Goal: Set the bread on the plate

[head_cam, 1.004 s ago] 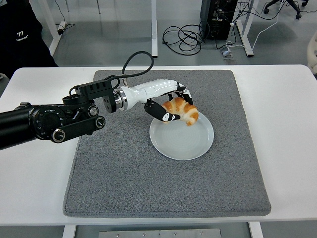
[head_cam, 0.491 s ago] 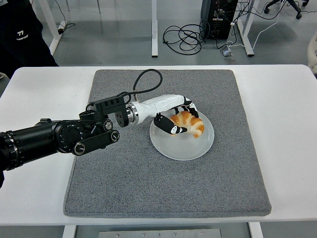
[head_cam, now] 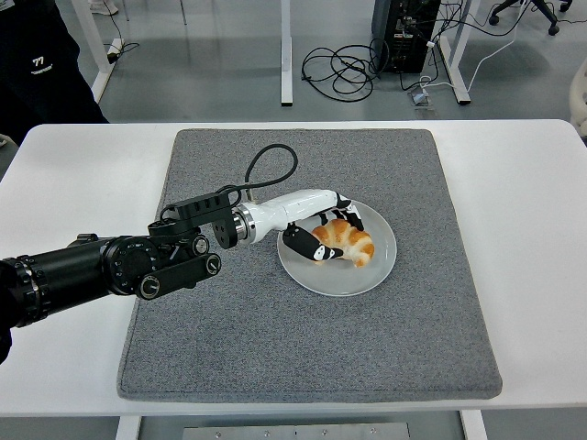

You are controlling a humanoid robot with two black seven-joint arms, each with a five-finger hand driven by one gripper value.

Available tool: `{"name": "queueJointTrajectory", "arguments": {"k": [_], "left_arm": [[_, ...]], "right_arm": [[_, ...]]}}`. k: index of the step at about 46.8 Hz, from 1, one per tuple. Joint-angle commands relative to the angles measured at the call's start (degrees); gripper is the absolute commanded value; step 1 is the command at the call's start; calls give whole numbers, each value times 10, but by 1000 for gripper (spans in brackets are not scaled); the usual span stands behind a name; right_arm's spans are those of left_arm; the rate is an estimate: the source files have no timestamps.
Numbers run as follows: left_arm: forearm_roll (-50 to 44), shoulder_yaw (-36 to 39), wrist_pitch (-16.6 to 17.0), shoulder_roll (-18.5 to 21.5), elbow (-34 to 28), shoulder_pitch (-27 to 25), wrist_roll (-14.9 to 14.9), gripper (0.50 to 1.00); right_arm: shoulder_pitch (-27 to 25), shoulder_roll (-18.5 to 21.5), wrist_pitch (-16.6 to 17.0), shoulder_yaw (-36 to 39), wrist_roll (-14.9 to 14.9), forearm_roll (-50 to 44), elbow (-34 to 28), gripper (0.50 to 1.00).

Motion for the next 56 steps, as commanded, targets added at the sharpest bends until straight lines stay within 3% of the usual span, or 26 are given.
{"name": "queueJointTrajectory", "arguments": {"k": [1, 13, 31, 35, 56], "left_arm": [[0, -1, 0, 0, 0, 2, 0, 500], [-7, -2, 0, 0, 0, 4, 0, 504], [-8, -7, 0, 0, -7, 12, 0, 795], [-8, -8, 0, 1, -8, 12, 0, 837], [-30, -8, -1, 12, -39, 9, 3, 907]], "right_arm": [[0, 0, 0, 0, 0, 0, 0, 1000], [0, 0, 0, 0, 0, 0, 0, 1000], [0, 0, 0, 0, 0, 0, 0, 1000], [0, 0, 0, 0, 0, 0, 0, 1000], [0, 0, 0, 0, 0, 0, 0, 1000]]}}
